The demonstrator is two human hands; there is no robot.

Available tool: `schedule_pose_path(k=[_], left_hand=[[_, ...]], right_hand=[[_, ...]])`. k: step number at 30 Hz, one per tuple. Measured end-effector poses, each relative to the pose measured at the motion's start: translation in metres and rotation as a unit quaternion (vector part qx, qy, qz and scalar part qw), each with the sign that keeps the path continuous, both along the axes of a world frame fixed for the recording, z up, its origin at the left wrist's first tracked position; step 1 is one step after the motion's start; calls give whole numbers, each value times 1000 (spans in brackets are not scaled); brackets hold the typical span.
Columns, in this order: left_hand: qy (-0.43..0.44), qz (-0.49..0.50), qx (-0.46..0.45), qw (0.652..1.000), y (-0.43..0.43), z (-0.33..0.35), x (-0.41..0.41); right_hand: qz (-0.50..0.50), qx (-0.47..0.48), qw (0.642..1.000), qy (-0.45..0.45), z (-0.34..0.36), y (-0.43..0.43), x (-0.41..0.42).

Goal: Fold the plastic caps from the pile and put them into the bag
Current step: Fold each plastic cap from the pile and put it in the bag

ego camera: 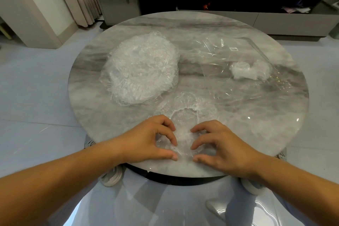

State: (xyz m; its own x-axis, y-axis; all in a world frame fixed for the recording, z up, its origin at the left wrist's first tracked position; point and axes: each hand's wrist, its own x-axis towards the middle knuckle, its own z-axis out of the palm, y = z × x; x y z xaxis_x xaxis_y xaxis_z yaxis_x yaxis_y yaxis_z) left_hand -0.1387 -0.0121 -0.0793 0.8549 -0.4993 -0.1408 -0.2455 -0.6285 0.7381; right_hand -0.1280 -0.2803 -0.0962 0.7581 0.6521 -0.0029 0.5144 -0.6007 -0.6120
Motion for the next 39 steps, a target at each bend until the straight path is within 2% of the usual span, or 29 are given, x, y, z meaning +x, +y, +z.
schedule_pose_path(k=[8,14,19,23,28,34,39], left_hand=[[39,46,-52,997,-6,6,-3],[50,56,-83,994,-14,6,-3],[76,86,-106,988,-16,10,-2],[35,110,-67,991,-12,8,0],[-12,171,-38,985,-17,5,12],[30,233,-44,971,-24,-2,29],[33,246,-4,969,-26,-2,36]], right_hand=[[-36,44,998,25,9,1,-1],[-23,33,999,25,13,4,-5],[-90,106,986,90,13,5,-3],[-132,132,973,139,16,5,2],[-184,129,966,126,19,13,13],[-204,18,979,17,21,14,24],[-174,-42,984,14,11,14,33]])
